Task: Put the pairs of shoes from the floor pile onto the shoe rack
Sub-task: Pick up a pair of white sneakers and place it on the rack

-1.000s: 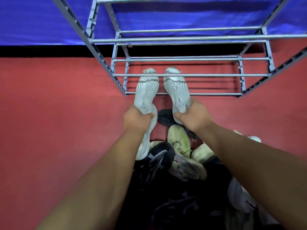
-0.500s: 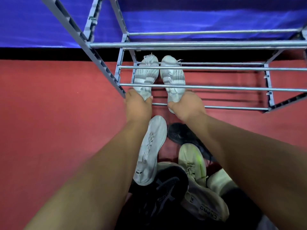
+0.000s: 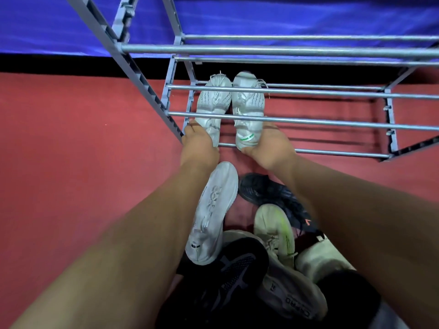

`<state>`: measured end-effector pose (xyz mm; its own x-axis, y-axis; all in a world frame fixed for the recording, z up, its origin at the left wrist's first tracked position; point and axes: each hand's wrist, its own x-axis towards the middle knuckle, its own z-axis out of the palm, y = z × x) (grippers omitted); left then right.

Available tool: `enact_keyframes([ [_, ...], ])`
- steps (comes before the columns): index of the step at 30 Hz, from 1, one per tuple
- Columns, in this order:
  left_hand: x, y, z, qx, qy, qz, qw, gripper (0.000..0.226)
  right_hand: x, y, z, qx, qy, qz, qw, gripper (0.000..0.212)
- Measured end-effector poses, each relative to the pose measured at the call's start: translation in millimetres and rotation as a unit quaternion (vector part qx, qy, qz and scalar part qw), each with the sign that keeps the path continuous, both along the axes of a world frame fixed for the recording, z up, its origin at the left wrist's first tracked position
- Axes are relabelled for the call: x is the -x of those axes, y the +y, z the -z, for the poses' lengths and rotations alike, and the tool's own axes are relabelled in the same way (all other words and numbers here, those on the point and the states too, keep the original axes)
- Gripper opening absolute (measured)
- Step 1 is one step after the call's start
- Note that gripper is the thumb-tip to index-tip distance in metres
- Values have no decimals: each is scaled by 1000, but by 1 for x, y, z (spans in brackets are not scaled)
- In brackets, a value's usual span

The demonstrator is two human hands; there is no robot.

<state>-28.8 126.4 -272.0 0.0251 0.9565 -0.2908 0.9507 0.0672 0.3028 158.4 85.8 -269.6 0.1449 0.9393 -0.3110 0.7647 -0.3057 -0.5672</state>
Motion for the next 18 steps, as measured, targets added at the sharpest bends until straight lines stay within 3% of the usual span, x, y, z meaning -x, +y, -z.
enact_keyframes([
  [4,0,3,0,-24,32,10,999,96,4,-1,-1,4,21,9,1000,24],
  [10,-5,16,-4,22,74,19,997,106,9,1,-2,23,34,19,999,32],
  [12,-4,11,-2,20,76,25,997,104,10,1,-1,29,30,22,999,46],
  [14,1,5,0,4,70,27,997,97,9,-2,-2,27,26,33,999,60],
  [18,8,-17,-4,-33,27,6,999,63,0,-28,-15,23,1,25,999,45],
])
